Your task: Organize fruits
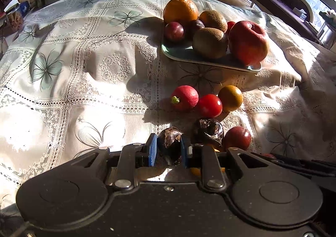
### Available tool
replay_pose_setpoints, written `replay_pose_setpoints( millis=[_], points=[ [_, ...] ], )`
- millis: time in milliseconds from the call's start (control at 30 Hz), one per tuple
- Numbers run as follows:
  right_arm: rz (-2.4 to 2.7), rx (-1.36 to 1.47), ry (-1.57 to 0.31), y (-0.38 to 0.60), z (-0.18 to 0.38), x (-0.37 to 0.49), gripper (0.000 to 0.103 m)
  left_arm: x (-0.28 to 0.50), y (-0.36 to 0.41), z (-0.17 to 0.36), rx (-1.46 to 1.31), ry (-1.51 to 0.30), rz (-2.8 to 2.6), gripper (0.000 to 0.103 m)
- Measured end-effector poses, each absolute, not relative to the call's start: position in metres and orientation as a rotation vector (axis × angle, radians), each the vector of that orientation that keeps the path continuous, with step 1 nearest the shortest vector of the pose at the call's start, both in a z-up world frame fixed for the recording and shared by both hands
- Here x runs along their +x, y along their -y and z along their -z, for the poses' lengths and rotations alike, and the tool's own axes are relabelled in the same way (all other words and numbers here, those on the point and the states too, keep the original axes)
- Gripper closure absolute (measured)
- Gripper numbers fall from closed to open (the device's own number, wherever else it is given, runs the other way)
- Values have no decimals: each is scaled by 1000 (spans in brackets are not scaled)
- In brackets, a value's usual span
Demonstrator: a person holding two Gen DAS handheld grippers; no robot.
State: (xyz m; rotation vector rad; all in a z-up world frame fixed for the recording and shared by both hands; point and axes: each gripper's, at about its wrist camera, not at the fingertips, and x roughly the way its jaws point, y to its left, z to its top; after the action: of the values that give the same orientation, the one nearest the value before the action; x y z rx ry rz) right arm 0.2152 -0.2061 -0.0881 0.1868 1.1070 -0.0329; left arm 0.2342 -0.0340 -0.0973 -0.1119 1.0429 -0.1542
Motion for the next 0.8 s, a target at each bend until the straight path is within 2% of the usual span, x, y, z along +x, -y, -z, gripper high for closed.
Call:
replay_pose_setpoints(
  millis=[500,800],
  points=[
    [32,159,-1096,202,86,215,71,232,31,96,-124,-1022,137,73],
    [67,200,-1095,209,76,209,71,218,31,77,-102,-970,90,73]
  ],
)
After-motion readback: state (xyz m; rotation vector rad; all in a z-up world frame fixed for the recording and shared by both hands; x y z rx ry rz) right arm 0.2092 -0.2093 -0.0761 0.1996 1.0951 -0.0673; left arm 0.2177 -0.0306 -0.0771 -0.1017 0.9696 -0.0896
